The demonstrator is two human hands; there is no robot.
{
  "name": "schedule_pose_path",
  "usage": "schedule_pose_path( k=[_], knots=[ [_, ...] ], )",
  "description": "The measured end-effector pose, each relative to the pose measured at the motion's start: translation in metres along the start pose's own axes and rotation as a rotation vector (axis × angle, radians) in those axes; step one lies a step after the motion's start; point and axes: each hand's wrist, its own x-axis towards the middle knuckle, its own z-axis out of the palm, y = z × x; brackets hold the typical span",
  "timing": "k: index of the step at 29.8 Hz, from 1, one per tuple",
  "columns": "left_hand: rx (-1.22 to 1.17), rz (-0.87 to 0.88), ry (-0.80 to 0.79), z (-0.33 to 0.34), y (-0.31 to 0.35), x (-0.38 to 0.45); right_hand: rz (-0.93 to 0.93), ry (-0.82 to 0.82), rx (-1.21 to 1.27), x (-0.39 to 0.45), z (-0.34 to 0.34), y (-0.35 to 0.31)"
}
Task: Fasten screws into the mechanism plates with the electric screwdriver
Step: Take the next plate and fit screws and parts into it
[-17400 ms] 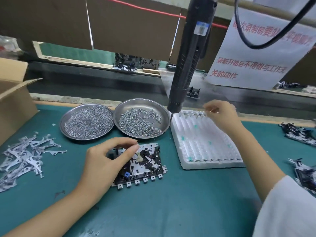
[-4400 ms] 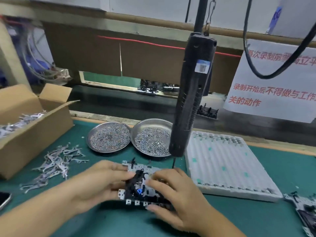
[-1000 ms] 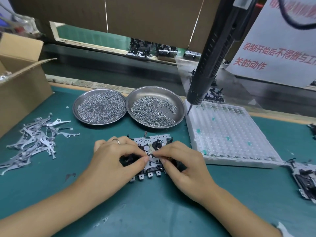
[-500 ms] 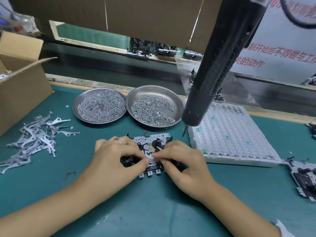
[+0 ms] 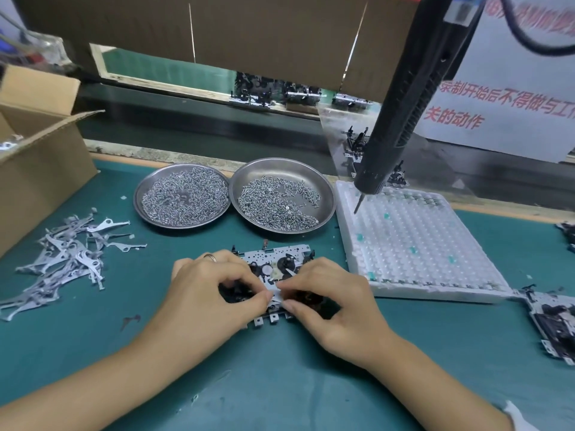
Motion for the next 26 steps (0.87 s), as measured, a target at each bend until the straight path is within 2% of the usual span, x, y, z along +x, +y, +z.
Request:
schedule_pose_path(
  k=[8,17,21,24,26],
  knots=[
    [-0.018,-0.019,-0.051,0.000,0.000,0.001,-0.124,-0.025,-0.138,-0.002,0.000,0.001],
    [-0.051,-0.022,-0.073,-0.003,-0.004,0.004,-0.119,0.035,-0.401,-0.009,0.012,-0.003],
    [-0.039,-0.023,-0.096,-0.006,-0.005,0.006,-0.067,0.045,-0.287,-0.005,0.011,-0.004],
    [-0.042,-0.026,-0.116,-0.007,-0.005,0.007,0.095,0.152,-0.028,-0.002,0.005,-0.002],
    [-0.063,-0.019,-0.125,-0.007,-0.003,0.006,0.209,0.214,0.061,0.000,0.002,0.000]
  ],
)
